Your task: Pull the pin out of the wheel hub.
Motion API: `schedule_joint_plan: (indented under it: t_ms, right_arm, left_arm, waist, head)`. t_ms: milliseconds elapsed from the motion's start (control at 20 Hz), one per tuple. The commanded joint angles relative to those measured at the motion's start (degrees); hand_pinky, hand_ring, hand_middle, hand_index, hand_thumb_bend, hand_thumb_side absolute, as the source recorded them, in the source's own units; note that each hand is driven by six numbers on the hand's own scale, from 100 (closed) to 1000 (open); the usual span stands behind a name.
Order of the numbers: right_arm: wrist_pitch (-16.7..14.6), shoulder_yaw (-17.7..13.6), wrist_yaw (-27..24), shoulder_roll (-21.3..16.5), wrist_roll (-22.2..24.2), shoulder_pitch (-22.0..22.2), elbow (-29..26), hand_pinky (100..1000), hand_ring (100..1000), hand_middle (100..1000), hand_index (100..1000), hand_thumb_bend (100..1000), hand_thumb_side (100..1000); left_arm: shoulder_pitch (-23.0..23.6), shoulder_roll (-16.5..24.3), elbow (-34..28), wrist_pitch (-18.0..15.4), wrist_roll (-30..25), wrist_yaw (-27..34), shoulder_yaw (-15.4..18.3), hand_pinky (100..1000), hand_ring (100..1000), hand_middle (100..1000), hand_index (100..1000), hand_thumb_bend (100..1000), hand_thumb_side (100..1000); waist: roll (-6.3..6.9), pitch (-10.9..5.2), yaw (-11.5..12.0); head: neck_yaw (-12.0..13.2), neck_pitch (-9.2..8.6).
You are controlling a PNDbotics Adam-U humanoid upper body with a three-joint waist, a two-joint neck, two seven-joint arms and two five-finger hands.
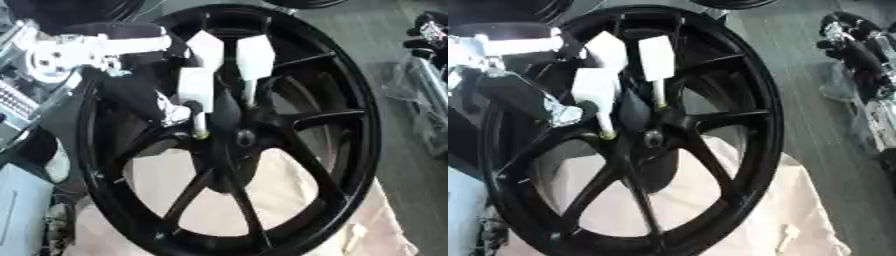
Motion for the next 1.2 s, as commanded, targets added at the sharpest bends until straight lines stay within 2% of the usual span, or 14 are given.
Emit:
schedule_joint_plan:
  t_ms: [50, 100, 200, 400, 650, 900, 1200]
  right_arm:
    - [-0.1, -0.7, 0.5, -1.1, 0.2, -0.5, -0.3, 884, 771, 727, 905, 163, 530]
    - [-0.1, -0.8, 0.5, -1.1, 0.2, -0.5, -0.2, 884, 771, 727, 905, 163, 530]
    - [-0.1, -0.8, 0.5, -1.1, 0.2, -0.5, -0.2, 884, 772, 727, 906, 161, 532]
    - [-0.2, -0.8, 0.4, -1.1, 0.2, -0.5, -0.3, 885, 771, 727, 906, 159, 533]
    - [-0.2, -0.9, 0.4, -1.3, 0.1, -0.3, -0.3, 885, 772, 728, 906, 157, 534]
    - [-0.3, -1.0, 0.5, -1.3, 0.1, -0.1, -0.2, 885, 772, 728, 907, 154, 536]
    - [-0.4, -0.9, 0.5, -1.4, 0.2, -0.2, -0.3, 885, 772, 728, 907, 152, 538]
  left_arm:
    - [-0.7, 0.5, -1.2, 5.0, -3.6, 0.6, 1.5, 712, 547, 503, 592, 211, 200]
    - [-0.7, 0.6, -1.3, 5.1, -3.5, 0.7, 1.5, 709, 544, 502, 538, 220, 146]
    - [-0.7, 0.7, -1.6, 5.3, -3.2, 0.8, 1.5, 706, 544, 482, 487, 254, 100]
    - [-0.6, 1.0, -2.1, 5.1, -3.4, 0.7, 1.6, 702, 538, 455, 433, 349, 100]
    - [0.0, 2.8, -6.1, 4.8, -2.4, 2.5, 4.7, 697, 531, 426, 396, 482, 100]
    - [0.6, 4.1, -8.6, 5.4, -1.5, 4.2, 6.7, 694, 525, 403, 373, 520, 100]
    - [0.7, 4.5, -9.6, 5.6, -1.4, 4.8, 7.1, 690, 517, 386, 353, 563, 100]
  waist:
    - [-0.34, -0.98, -0.1]
    - [-0.34, -0.97, -0.1]
    - [-0.32, -0.97, -0.1]
    - [-0.30, -0.97, -0.1]
    - [-0.29, -0.99, 0.1]
    - [-0.39, -0.98, 0.3]
    - [-0.55, -0.97, 0.3]
  head:
    - [-0.2, -0.89]
    - [-0.2, -0.89]
    - [-0.2, -0.87]
    - [-0.3, -0.95]
    - [-0.5, -1.04]
    - [-0.5, -1.19]
    - [-0.5, -1.13]
